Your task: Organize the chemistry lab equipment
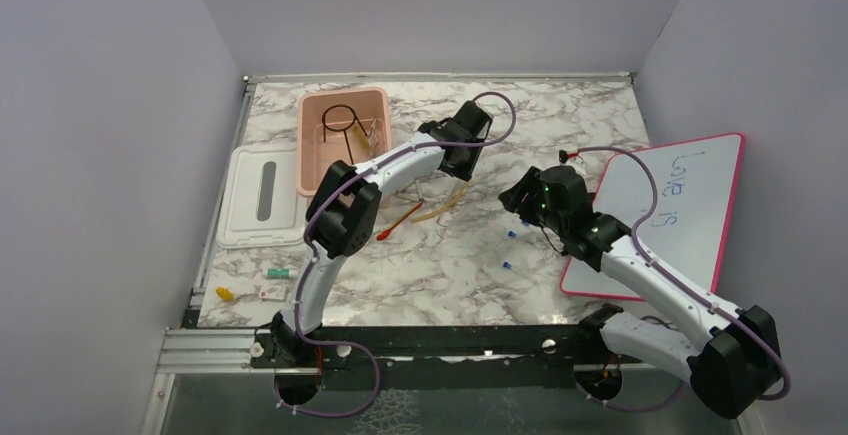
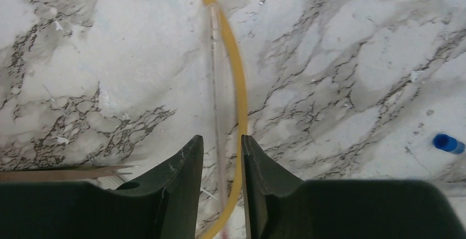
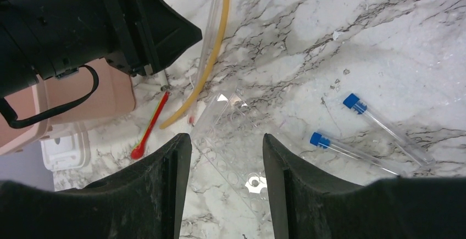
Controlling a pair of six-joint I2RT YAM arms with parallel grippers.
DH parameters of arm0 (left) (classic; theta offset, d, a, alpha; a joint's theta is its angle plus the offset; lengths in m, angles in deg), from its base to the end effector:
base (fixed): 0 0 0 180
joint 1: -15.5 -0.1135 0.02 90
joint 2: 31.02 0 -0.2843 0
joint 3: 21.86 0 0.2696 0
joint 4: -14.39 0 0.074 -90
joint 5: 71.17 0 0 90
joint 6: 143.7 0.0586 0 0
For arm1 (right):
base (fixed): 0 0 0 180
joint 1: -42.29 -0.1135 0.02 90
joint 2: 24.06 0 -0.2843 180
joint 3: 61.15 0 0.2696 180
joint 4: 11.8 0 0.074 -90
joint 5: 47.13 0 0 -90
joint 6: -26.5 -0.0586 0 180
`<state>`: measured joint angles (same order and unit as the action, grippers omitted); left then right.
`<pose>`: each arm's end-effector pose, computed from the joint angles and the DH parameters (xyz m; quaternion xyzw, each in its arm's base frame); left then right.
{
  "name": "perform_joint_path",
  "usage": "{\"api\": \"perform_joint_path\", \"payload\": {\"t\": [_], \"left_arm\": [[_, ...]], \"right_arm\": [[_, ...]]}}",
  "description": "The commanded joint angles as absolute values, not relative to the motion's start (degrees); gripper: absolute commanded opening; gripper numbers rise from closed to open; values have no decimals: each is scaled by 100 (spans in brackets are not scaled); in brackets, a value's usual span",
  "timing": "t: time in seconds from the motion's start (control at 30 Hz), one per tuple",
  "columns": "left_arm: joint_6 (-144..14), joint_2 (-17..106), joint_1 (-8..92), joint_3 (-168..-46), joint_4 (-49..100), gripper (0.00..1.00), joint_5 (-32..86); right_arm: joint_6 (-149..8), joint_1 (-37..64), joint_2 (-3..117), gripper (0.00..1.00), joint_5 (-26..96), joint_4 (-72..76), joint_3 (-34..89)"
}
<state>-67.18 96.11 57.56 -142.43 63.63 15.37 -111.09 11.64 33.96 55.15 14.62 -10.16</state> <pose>0.3988 -0.3551 0.1998 0.2272 0.9280 -0.1114 0.2735 0.2184 0.1150 0.2493 0.1791 0.8586 0.2241 0.4248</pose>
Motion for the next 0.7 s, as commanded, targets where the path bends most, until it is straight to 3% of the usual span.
{"api": "perform_joint_path", "payload": {"t": [0.0,0.33,0.57,0.67], "left_arm": [[-6670,9809,5688,-14300,6599,35,1206],[-6568,10147,5612,-14299,6675,34,1709],[-6501,10225,5574,-14278,6704,10,1636],[-6459,10055,5563,-14272,6733,5,1584]], "right_arm": [[-11234,1188,3391,55,5206,1307,-1080],[-11253,1184,3321,54,5256,1329,-1111],[-11289,1188,3256,54,5253,1337,-1109],[-11289,1187,3191,53,5280,1337,-1108]]}}
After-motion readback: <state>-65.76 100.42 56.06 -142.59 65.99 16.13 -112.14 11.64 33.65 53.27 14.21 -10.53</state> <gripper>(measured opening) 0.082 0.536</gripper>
